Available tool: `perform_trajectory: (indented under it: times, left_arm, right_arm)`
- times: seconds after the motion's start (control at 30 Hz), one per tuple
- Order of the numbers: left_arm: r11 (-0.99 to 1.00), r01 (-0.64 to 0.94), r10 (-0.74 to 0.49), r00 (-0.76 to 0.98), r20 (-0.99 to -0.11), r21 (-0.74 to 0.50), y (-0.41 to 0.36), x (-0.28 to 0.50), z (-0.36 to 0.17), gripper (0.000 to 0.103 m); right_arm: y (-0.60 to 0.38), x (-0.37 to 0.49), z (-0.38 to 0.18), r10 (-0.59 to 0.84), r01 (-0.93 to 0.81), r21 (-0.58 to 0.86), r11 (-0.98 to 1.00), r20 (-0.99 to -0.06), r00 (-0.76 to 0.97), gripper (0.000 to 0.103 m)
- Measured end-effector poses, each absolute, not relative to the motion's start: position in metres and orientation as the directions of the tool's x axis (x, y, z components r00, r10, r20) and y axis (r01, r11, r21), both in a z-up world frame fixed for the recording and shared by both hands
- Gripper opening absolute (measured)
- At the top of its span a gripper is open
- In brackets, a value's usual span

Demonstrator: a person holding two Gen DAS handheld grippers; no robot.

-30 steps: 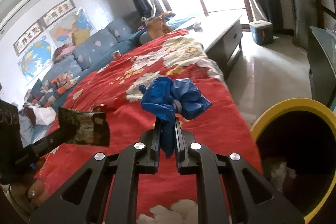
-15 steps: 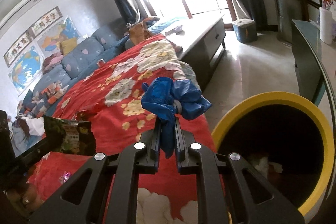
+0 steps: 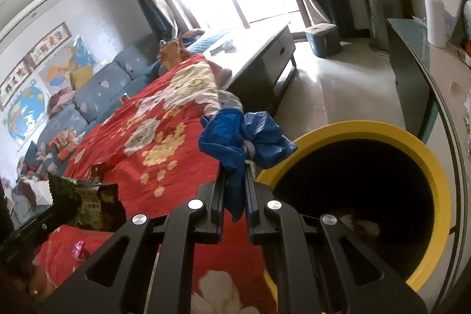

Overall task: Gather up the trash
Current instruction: 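Lift and carry the green package and blue bag over the bin, then open both grippers to drop the package and bag into the bin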

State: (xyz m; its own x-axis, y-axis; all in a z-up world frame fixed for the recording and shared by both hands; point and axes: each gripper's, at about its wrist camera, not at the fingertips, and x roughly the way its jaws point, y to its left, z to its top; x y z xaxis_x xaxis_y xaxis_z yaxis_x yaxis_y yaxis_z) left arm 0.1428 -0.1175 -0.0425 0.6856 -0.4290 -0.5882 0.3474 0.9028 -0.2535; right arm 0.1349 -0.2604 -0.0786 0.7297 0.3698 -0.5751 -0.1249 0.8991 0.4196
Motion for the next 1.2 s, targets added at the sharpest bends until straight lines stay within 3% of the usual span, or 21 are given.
perform_trajectory:
  times: [1.2]
  left_arm:
    - [0.841,0.529,-0.448,0.563,-0.695,-0.114,-0.231,0.176,-0.074,0.005]
  right_arm:
    - [-0.355,0.124,-0.131,0.290,0.080,0.480,0.874,-0.645,0.707,0.014]
